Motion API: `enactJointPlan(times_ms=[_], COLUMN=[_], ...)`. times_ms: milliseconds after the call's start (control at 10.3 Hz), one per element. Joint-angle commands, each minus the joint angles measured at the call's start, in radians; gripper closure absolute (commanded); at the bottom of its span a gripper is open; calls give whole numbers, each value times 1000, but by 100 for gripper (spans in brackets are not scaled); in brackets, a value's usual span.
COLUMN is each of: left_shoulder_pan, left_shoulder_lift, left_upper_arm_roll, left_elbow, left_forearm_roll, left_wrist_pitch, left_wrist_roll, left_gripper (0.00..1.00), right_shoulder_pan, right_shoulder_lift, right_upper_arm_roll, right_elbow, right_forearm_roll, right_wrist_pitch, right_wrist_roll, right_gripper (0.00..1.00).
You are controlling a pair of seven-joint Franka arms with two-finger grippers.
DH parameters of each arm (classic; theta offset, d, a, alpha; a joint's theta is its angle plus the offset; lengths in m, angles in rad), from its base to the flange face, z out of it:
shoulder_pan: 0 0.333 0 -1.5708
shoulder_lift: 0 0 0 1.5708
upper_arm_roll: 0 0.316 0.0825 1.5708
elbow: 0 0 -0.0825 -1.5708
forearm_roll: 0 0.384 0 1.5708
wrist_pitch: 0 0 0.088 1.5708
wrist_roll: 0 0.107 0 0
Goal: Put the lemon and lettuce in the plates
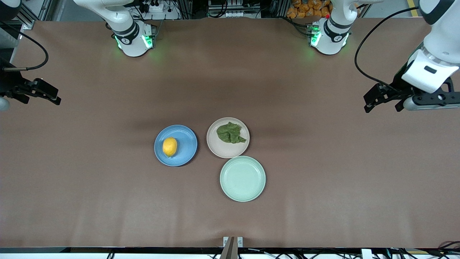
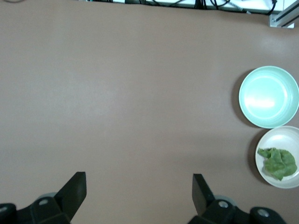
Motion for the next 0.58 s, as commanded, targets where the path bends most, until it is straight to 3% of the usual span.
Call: enactJointPlan(times_ms=[0,484], left_shoulder_pan=[-16,-11], left_shoulder_lift=[41,36], left_upper_arm_roll=[6,6], left_elbow=[105,196], left_forearm_roll=[13,20], left_wrist_pitch=[-126,-279], left_wrist_roll=[69,115], left_gripper=[0,0], right_shoulder_pan=[0,0], right_shoulder_lift=[20,25], right_upper_arm_roll=[6,6], right_elbow=[34,36], right_forearm_roll=[-17,-20], right_wrist_pitch=[-15,-13], right_wrist_roll=[-3,-6], right_gripper=[0,0])
